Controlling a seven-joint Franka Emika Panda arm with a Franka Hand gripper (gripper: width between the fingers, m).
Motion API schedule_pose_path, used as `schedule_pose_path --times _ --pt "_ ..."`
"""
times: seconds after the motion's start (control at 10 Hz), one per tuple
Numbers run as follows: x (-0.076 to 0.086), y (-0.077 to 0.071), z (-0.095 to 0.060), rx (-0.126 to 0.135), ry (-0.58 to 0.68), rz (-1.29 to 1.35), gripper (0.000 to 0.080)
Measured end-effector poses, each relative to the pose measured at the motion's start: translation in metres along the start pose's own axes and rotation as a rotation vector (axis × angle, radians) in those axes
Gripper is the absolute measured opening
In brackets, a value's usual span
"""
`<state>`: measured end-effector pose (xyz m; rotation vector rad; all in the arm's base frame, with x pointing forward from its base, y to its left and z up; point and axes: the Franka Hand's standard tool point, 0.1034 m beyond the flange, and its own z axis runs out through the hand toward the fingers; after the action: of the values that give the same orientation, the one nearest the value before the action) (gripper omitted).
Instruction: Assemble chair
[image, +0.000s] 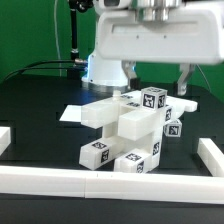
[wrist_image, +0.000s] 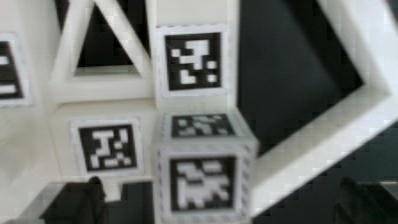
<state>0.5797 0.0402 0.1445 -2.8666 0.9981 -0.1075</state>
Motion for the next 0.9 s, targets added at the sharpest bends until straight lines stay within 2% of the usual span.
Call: schedule_pose_path --times 0.1,0.3,0.6,0.7,0.9 --pt "-0.001 -0.004 -0.013 0.015 0.000 -0.002 0.0649" --pt "-0.002 0.000 -0.004 0.005 -0.002 -0.001 0.0649" --pt "-0.004 -0.001 -0.005 0.006 -0.001 -0.007 0.0649" --pt "-0.010 -0.002 -0.008 0.011 -0.001 -0.032 0.0649" --pt "-0.046 -0.002 -0.017 0.016 -0.003 -0.100 0.0649"
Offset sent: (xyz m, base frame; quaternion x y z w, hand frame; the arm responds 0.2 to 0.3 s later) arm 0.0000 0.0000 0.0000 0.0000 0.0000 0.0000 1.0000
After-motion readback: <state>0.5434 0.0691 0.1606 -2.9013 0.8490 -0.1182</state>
